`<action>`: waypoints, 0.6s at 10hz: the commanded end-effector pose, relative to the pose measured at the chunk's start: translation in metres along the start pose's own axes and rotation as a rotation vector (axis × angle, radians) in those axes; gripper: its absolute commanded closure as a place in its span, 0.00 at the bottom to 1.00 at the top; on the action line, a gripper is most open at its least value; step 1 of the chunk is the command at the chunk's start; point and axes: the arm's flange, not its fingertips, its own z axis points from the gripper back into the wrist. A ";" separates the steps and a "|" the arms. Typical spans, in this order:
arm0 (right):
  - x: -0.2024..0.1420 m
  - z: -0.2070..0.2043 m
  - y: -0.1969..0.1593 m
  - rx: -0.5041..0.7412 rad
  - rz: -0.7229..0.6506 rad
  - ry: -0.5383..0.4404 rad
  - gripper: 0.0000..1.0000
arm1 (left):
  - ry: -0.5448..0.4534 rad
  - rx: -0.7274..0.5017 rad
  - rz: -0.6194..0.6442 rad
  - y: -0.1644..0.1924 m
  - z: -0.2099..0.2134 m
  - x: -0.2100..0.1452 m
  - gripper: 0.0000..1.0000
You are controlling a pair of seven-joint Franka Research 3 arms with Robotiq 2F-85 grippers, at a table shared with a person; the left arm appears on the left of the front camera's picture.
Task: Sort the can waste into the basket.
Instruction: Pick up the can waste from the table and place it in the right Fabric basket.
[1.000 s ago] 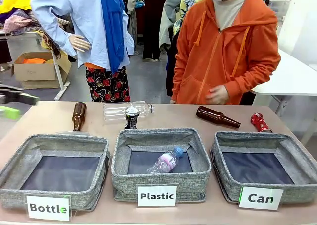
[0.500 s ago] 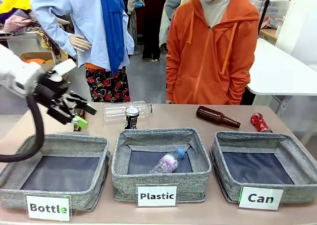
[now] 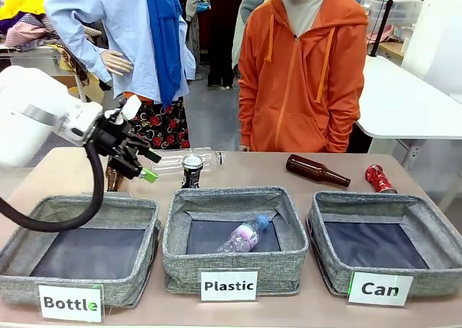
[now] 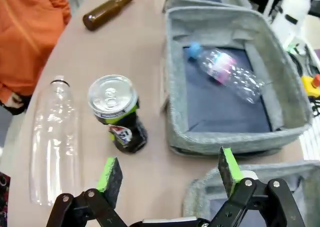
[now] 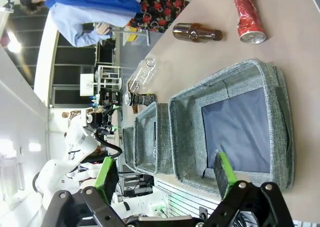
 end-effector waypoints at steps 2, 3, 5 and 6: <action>0.003 0.001 0.000 0.025 0.028 -0.011 0.00 | -0.027 0.078 0.055 0.027 -0.023 0.003 0.00; 0.003 0.001 0.000 0.025 0.028 -0.011 0.00 | -0.023 0.074 0.049 0.035 -0.030 0.003 0.00; 0.003 0.001 0.000 0.025 0.028 -0.011 0.00 | -0.017 0.070 0.022 0.039 -0.048 0.004 0.00; 0.003 0.001 0.000 0.025 0.028 -0.011 0.00 | -0.018 0.075 0.026 0.042 -0.056 0.005 0.00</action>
